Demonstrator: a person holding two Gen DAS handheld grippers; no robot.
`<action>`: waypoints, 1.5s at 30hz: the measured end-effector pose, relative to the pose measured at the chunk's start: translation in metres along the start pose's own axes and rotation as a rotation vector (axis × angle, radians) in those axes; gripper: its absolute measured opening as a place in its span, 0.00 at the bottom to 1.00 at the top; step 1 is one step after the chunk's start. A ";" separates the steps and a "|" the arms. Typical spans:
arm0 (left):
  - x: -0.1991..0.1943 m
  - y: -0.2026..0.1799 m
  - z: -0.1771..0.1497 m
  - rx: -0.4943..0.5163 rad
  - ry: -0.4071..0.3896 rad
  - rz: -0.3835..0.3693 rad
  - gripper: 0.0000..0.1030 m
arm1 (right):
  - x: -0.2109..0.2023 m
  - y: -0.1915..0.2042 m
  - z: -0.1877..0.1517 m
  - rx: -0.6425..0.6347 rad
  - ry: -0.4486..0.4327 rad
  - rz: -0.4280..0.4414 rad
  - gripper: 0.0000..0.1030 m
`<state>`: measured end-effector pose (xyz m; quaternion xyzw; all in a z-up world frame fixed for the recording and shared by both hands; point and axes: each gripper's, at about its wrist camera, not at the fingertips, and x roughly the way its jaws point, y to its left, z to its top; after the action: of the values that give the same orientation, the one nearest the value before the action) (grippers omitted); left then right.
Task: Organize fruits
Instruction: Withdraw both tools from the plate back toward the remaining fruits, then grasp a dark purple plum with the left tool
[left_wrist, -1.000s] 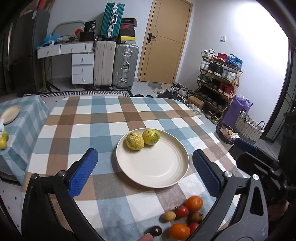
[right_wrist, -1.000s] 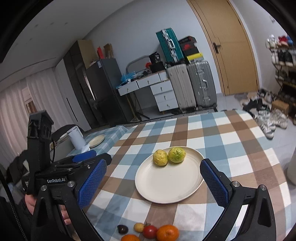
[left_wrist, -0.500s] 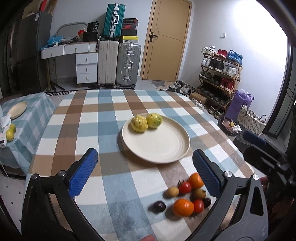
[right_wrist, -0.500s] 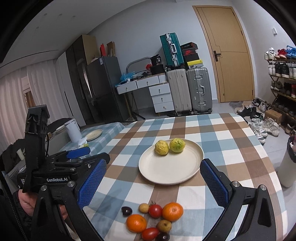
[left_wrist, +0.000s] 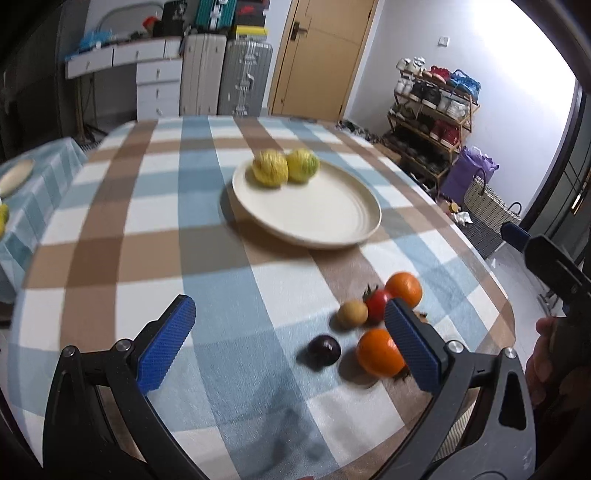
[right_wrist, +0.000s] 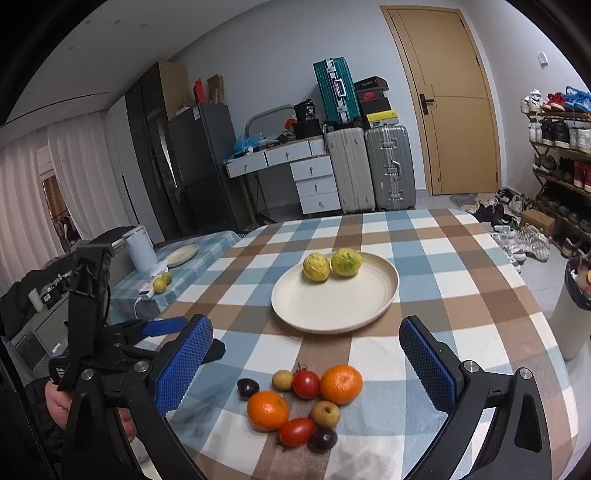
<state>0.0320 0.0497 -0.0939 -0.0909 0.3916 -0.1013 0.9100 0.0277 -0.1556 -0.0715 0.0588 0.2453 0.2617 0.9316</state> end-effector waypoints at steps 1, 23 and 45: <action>0.005 0.002 -0.002 -0.010 0.013 -0.014 0.99 | 0.001 -0.001 -0.001 0.002 0.004 -0.001 1.00; 0.050 0.005 -0.019 -0.018 0.156 -0.146 0.36 | 0.011 -0.011 -0.019 0.034 0.053 -0.003 1.00; 0.017 0.008 -0.006 -0.019 0.066 -0.182 0.21 | 0.011 -0.022 -0.025 0.081 0.091 0.029 1.00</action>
<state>0.0399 0.0524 -0.1122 -0.1315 0.4126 -0.1830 0.8826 0.0331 -0.1690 -0.1033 0.0881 0.2969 0.2676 0.9124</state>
